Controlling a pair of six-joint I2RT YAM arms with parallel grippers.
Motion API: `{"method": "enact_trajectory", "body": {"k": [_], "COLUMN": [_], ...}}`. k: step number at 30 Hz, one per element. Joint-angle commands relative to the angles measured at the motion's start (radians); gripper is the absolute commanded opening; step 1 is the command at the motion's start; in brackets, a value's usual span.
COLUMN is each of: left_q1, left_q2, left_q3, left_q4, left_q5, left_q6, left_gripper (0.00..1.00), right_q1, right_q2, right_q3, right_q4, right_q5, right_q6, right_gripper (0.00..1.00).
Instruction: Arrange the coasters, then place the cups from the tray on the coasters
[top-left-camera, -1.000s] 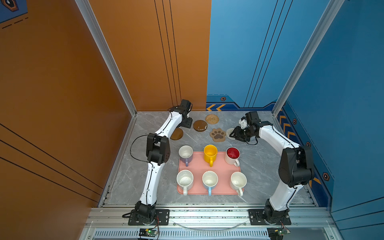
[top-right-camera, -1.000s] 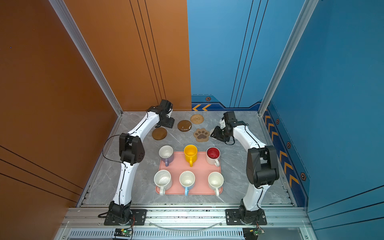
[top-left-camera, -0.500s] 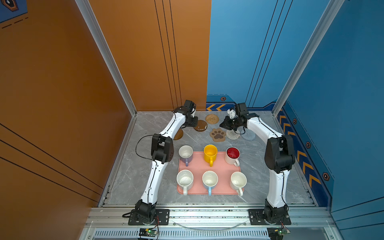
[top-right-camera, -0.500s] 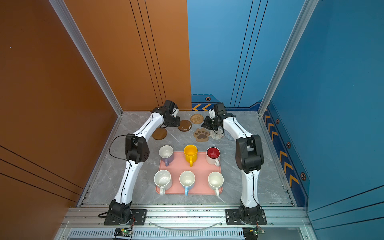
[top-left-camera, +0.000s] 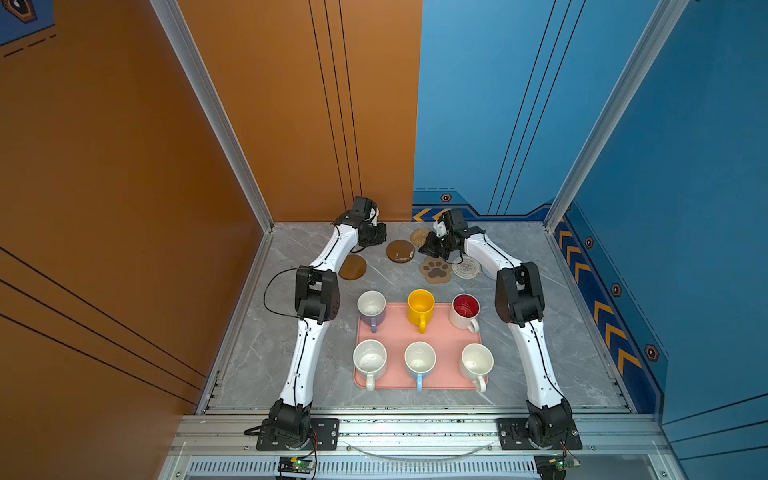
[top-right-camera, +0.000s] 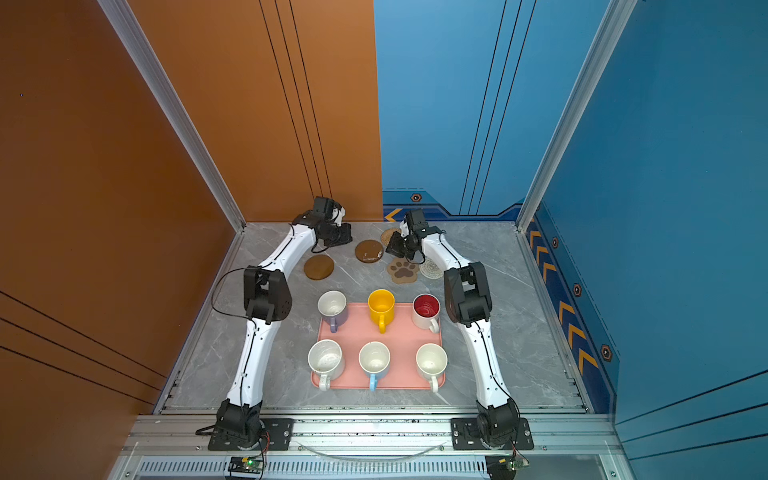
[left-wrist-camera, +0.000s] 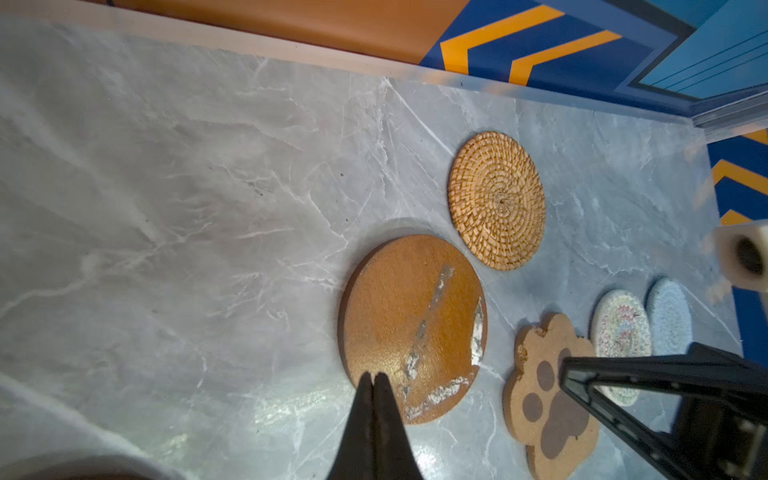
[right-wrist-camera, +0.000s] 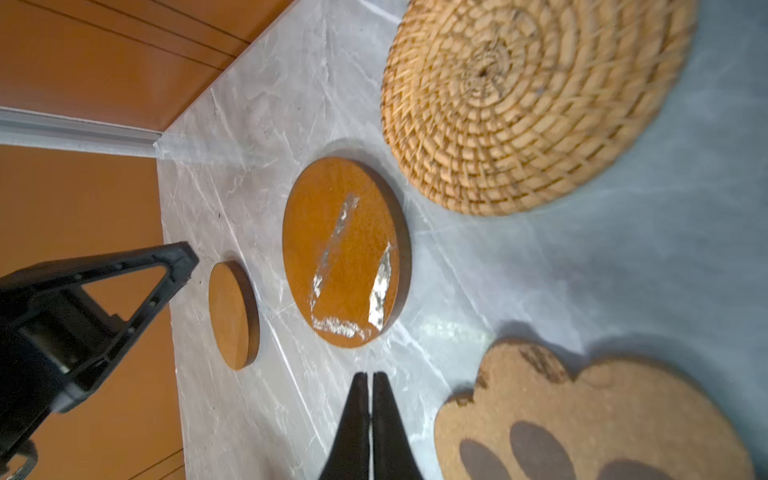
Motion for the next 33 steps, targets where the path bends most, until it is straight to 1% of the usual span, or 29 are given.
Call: {"method": "enact_trajectory", "body": {"k": [1, 7, 13, 21, 33], "left_q1": [0.017, 0.039, 0.049, 0.051, 0.053], "left_q2": [0.050, 0.084, 0.113, 0.138, 0.171], "left_q3": [-0.004, -0.001, -0.004, -0.003, -0.006], "left_q4": [0.070, 0.144, 0.200, 0.239, 0.243], "left_q5": [0.067, 0.097, 0.135, 0.162, 0.178], "left_q6": [-0.055, -0.108, -0.151, -0.180, -0.193], "left_gripper": [0.00, 0.00, 0.00, 0.00, 0.00], "right_q1": [-0.005, -0.010, -0.012, -0.021, -0.012], "right_q2": [0.038, 0.110, 0.150, 0.171, 0.207], "right_q3": [0.045, 0.087, 0.122, 0.133, 0.166], "right_q4": [0.064, 0.153, 0.177, 0.195, 0.194], "right_q5": [0.010, -0.013, -0.007, -0.007, -0.030], "right_q6": [0.077, 0.160, 0.199, 0.229, 0.257], "right_gripper": [0.00, 0.00, 0.00, 0.00, 0.00]}}
